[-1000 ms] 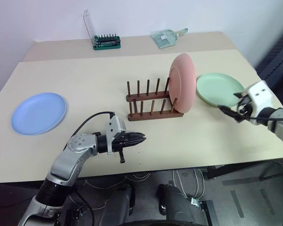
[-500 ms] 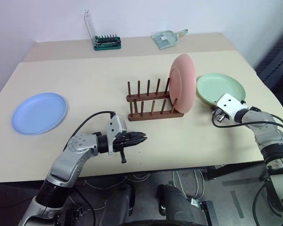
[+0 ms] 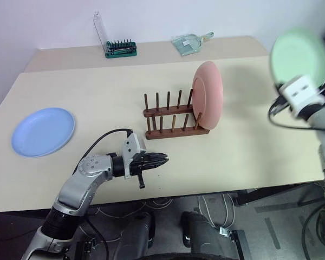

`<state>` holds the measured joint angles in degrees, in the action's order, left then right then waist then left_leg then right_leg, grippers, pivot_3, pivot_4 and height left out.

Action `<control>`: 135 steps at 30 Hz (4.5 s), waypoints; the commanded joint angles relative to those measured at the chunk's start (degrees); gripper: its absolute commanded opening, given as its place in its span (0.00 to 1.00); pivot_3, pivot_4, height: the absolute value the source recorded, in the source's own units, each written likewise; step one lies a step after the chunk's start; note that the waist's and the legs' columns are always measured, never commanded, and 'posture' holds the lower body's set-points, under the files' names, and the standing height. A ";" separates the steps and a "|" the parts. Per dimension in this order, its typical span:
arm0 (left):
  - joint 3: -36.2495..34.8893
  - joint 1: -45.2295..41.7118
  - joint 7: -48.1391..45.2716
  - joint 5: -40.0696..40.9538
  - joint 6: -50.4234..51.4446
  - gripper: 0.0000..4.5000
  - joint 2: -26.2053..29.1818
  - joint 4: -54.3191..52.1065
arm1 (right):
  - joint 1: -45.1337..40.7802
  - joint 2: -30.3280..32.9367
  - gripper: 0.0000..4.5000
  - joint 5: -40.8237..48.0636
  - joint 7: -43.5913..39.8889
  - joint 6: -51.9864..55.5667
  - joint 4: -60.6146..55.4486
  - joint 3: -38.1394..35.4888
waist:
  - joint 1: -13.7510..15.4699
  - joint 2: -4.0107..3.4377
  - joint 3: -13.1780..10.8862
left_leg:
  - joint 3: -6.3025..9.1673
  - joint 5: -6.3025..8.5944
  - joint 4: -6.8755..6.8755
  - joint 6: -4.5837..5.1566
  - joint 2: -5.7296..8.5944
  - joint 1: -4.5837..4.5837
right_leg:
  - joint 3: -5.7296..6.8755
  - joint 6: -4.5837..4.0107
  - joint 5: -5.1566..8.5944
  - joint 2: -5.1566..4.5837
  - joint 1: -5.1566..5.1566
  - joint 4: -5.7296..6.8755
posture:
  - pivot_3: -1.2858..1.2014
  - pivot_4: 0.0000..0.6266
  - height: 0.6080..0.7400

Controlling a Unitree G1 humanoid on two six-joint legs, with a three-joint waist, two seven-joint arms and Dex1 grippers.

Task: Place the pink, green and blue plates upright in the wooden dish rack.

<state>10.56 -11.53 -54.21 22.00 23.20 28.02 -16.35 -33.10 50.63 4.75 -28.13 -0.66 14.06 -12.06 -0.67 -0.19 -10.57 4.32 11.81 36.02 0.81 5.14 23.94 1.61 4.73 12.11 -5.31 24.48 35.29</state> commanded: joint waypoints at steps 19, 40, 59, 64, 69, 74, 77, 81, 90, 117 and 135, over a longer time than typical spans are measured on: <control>-1.06 0.94 1.79 1.74 2.29 0.10 -0.10 -4.55 | -3.85 -20.78 0.01 80.97 13.18 45.85 -36.15 -2.27 | 0.22 0.08 0.02 | 0.13 0.03 -0.02 0.03 0.03 0.23 | 0.06 -0.16 -0.08 -0.13 0.13 -0.15 | 0.52 0.24 1.00; -1.46 1.99 1.74 1.72 0.32 0.10 0.33 -3.84 | -0.52 -24.54 0.01 76.21 20.79 47.87 -28.64 1.83 | 0.13 0.07 0.02 | 0.12 0.03 -0.01 0.04 0.06 0.33 | 0.09 -0.16 -0.09 -0.12 0.21 -0.15 | 0.52 0.24 1.00; -6.88 5.98 7.65 1.80 -2.33 0.10 0.77 -5.22 | -2.18 -26.18 0.64 72.66 20.67 50.33 -27.09 1.50 | 0.15 0.07 0.01 | 0.12 0.03 -0.02 0.04 0.05 0.34 | 0.10 -0.15 -0.09 -0.11 0.22 -0.15 | 0.52 0.24 1.00; -7.02 5.37 8.26 2.25 -1.29 0.10 0.95 -5.97 | -3.19 -23.50 0.98 66.98 18.28 49.28 -28.75 2.05 | 0.19 0.07 0.01 | 0.12 0.03 -0.02 0.04 0.05 0.34 | 0.10 -0.14 -0.08 -0.11 0.22 -0.16 | 0.52 0.24 1.00; -8.10 4.98 8.63 3.32 -0.28 0.10 1.18 -6.60 | -3.77 -14.64 0.98 57.12 9.58 48.59 -33.27 4.43 | 0.37 0.06 0.01 | 0.12 0.03 -0.02 0.04 0.08 0.43 | 0.12 -0.14 -0.08 -0.12 0.29 -0.18 | 0.52 0.24 1.00; -11.41 5.35 10.32 5.52 1.26 0.10 1.21 -7.92 | -1.95 -5.29 0.98 46.37 -1.25 43.78 -35.65 6.16 | 0.45 0.10 0.00 | 0.11 0.03 0.00 0.03 0.06 0.44 | 0.17 0.05 0.03 -0.13 0.29 -0.19 | 0.52 0.24 1.00; -12.99 5.74 10.75 7.23 2.69 0.10 1.51 -8.63 | -1.54 -3.70 0.98 42.43 -4.57 41.54 -35.47 6.43 | 0.19 0.10 0.00 | 0.11 0.04 0.00 0.03 0.05 0.43 | 0.16 0.05 0.03 -0.14 0.27 -0.19 | 0.52 0.24 1.00; -31.44 7.26 23.88 9.98 4.02 0.37 0.62 -8.18 | -5.84 0.37 0.99 34.05 -12.19 34.06 -34.03 7.73 | -0.01 0.17 -0.09 | 0.12 0.04 -0.01 0.03 0.05 0.45 | 0.17 0.05 0.03 -0.13 0.33 -0.19 | 0.52 0.24 1.00; -52.92 3.46 53.38 5.46 16.68 0.99 1.77 0.52 | -9.02 -7.95 0.99 34.52 -20.31 33.46 -36.57 15.05 | 0.57 0.54 -0.21 | 0.13 0.04 0.07 0.01 0.04 0.42 | 0.25 0.14 -0.05 -0.15 0.33 -0.13 | 0.52 0.24 1.00; -56.34 -10.34 62.25 7.53 26.97 0.01 -0.13 15.33 | -3.59 -14.03 0.99 34.95 -18.02 38.45 -42.44 16.28 | 1.45 1.10 -0.26 | 0.13 0.16 0.03 -0.31 0.09 0.43 | 0.20 0.22 -0.37 -0.17 0.42 -0.11 | 0.52 0.24 1.00; -25.52 -21.60 57.83 3.02 12.14 0.01 -7.37 -17.28 | -15.83 -21.23 0.99 -8.81 -11.74 1.55 -22.84 33.94 | 1.07 1.36 -0.33 | -0.01 -0.03 0.03 -0.35 0.04 0.43 | 0.13 0.26 -0.51 0.11 0.47 -0.07 | 0.52 0.24 1.00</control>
<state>-15.97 -31.87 3.43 24.79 34.50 20.55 -29.10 -47.30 30.41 -0.30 -41.83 5.07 -9.63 21.50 0.40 1.16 -10.90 4.32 11.76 36.04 0.46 5.18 24.37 1.74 4.99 11.59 -5.19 24.95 35.23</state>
